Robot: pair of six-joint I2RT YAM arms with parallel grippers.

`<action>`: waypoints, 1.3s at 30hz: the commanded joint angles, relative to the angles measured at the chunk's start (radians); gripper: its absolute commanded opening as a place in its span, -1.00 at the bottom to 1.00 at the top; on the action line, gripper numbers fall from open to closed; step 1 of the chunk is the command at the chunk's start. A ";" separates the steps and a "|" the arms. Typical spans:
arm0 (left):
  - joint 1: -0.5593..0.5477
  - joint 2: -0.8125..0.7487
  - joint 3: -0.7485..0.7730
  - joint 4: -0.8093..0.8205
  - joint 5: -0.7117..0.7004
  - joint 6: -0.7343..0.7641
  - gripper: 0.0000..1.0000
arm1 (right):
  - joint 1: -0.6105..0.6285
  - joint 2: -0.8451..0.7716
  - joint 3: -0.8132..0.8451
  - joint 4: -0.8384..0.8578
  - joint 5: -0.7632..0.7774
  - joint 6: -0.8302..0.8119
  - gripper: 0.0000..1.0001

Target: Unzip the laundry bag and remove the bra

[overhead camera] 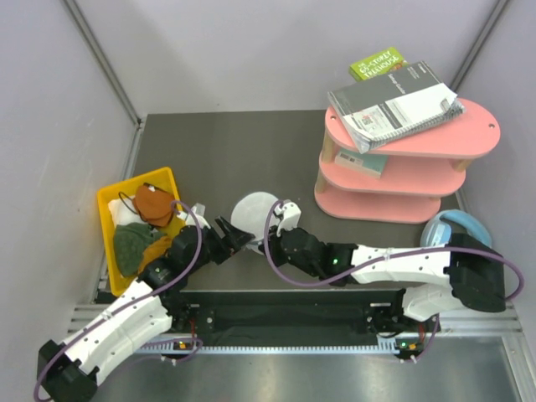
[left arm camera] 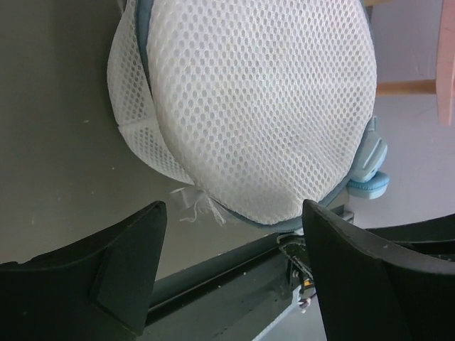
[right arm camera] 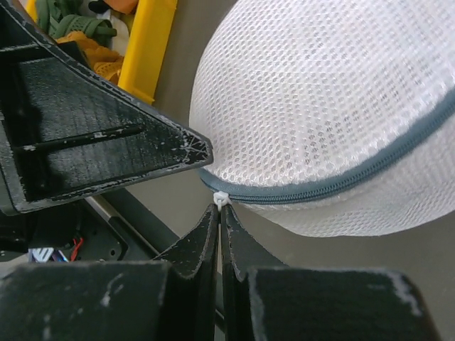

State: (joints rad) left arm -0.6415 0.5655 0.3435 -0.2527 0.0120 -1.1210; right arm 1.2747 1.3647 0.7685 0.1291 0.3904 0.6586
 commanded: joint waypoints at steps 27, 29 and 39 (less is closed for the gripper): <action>0.005 0.069 0.037 0.078 -0.135 0.042 -1.00 | -0.006 -0.051 0.003 -0.020 0.085 0.003 -1.00; 0.008 0.073 0.049 0.067 -0.144 0.053 -1.00 | -0.015 -0.070 -0.011 -0.045 0.103 -0.004 -1.00; 0.057 0.096 0.092 0.032 -0.155 0.121 -1.00 | -0.083 -0.193 -0.074 -0.101 0.151 -0.031 -1.00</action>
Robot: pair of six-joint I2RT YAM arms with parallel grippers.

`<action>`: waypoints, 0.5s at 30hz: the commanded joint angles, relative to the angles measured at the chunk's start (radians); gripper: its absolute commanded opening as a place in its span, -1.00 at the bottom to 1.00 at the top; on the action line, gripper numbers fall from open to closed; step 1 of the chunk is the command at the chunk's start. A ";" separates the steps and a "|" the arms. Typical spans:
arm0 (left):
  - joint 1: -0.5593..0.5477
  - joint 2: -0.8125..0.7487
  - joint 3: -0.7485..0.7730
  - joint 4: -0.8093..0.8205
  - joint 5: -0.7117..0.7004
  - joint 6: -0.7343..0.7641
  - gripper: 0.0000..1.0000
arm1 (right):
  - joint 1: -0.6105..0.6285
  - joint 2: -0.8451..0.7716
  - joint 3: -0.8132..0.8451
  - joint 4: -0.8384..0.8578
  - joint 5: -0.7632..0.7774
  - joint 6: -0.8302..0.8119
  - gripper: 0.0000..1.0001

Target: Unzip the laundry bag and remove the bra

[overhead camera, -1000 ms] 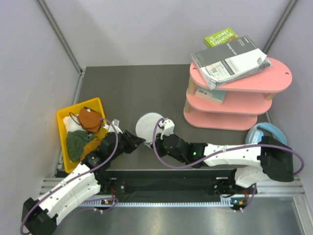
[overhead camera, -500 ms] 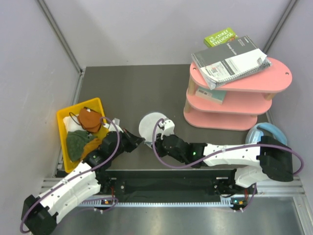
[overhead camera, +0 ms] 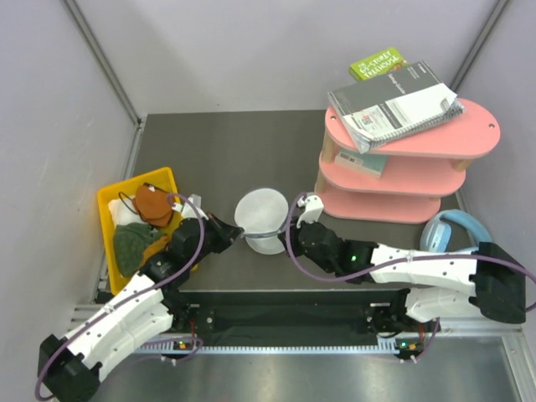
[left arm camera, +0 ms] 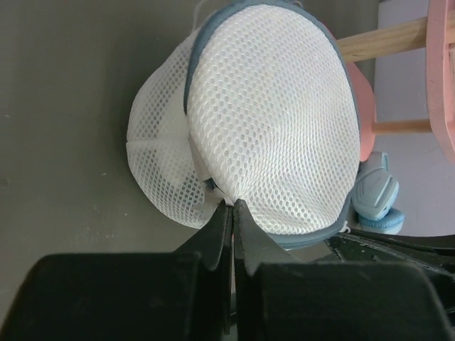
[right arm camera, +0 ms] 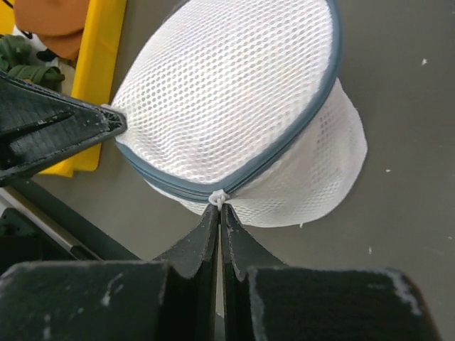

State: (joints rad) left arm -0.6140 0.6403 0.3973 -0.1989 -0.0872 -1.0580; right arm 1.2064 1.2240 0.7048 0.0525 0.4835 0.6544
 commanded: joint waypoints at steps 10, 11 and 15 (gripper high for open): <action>0.059 0.275 0.210 0.045 -0.066 0.248 -1.00 | 0.010 -0.023 0.007 0.049 -0.012 -0.042 -1.00; 0.066 0.309 0.221 0.050 -0.071 0.278 -1.00 | 0.016 -0.008 0.012 0.062 -0.032 -0.039 -1.00; 0.112 0.372 0.261 0.053 -0.062 0.308 -1.00 | 0.070 0.063 0.053 0.106 -0.052 -0.035 -1.00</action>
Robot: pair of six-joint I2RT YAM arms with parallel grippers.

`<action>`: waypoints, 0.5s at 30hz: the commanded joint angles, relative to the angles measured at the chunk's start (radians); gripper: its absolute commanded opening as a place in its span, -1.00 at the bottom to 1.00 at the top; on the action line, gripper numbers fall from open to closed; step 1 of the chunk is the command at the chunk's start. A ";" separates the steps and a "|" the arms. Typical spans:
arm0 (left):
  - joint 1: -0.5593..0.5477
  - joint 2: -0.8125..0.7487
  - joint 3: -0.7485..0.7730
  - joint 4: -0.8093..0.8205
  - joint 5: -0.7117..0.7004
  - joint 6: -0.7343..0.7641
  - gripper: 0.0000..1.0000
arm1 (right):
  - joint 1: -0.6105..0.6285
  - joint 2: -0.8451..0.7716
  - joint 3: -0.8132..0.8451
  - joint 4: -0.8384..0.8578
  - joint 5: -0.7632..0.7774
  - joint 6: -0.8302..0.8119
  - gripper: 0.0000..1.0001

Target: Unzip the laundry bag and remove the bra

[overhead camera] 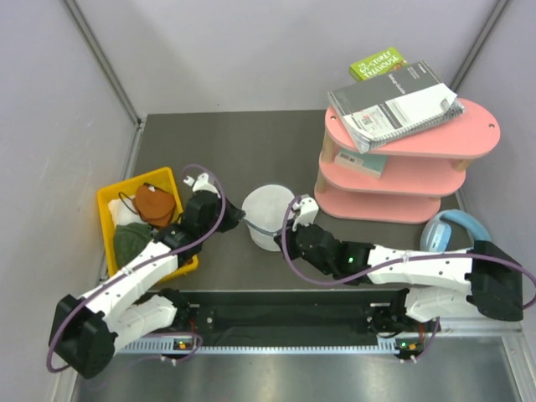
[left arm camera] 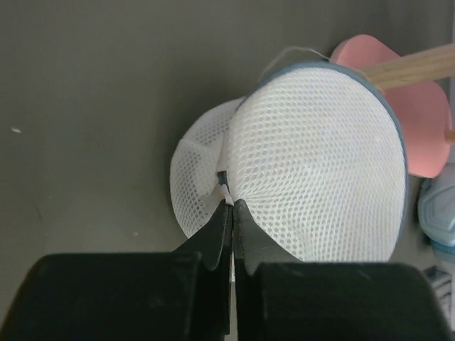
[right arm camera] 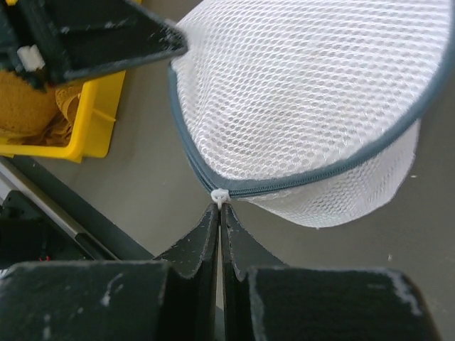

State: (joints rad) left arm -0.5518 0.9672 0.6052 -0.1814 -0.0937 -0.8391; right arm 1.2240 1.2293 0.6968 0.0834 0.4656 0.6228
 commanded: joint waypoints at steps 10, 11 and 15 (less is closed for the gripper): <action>0.075 -0.172 0.021 -0.170 -0.075 0.078 0.67 | 0.092 0.214 0.179 0.101 -0.036 0.041 -1.00; 0.075 -0.218 0.012 -0.190 -0.066 0.065 0.67 | 0.092 0.225 0.182 0.105 -0.036 0.043 -1.00; 0.073 -0.304 -0.086 -0.169 0.055 -0.004 0.63 | 0.095 0.248 0.205 0.111 -0.042 0.040 -1.00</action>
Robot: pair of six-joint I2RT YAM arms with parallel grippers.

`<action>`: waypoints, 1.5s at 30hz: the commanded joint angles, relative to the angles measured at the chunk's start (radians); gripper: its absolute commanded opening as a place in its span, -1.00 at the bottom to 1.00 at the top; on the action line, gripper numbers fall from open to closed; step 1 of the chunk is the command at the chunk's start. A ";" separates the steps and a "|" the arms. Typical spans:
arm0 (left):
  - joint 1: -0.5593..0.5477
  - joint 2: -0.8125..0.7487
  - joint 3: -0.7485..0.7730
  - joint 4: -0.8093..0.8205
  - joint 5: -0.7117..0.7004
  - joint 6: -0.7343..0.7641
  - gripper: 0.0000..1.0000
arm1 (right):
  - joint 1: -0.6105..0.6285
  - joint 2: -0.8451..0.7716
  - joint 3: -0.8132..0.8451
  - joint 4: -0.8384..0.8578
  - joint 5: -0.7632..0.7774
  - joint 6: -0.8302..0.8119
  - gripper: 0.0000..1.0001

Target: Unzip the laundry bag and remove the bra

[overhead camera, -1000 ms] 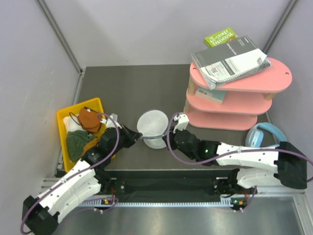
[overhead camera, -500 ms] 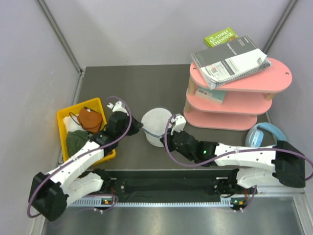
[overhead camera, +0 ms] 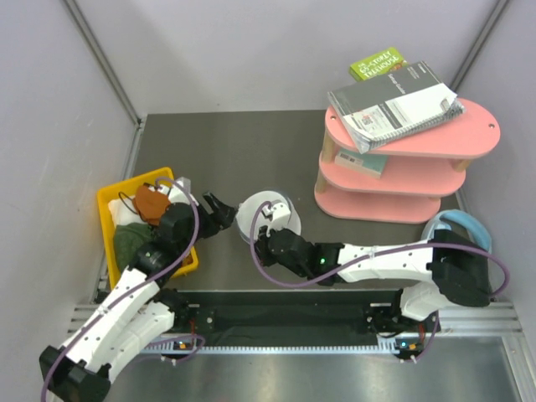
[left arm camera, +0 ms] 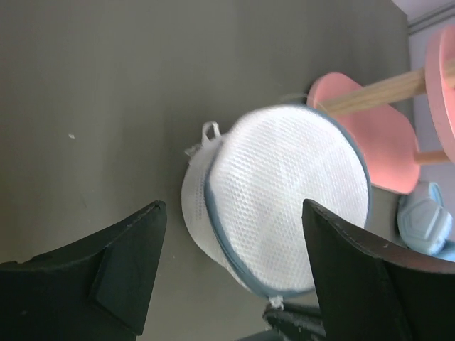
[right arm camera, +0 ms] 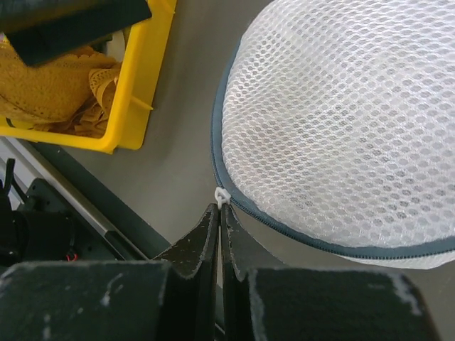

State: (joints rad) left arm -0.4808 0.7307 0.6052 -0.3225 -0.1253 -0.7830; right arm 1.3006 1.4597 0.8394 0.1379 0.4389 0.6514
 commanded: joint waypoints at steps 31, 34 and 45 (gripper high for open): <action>0.002 -0.025 -0.220 0.192 0.216 -0.199 -1.00 | 0.028 0.034 0.069 0.034 -0.009 0.005 -1.00; 0.002 -0.011 -0.203 0.183 0.202 -0.183 -1.00 | 0.025 0.016 0.052 0.028 0.004 0.005 -1.00; 0.008 -0.007 -0.143 0.103 0.147 -0.117 -1.00 | -0.034 -0.128 -0.074 -0.037 0.110 0.010 -1.00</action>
State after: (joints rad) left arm -0.4805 0.7246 0.4133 -0.1974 0.0811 -0.9493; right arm 1.2942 1.4136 0.8040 0.1192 0.4755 0.6563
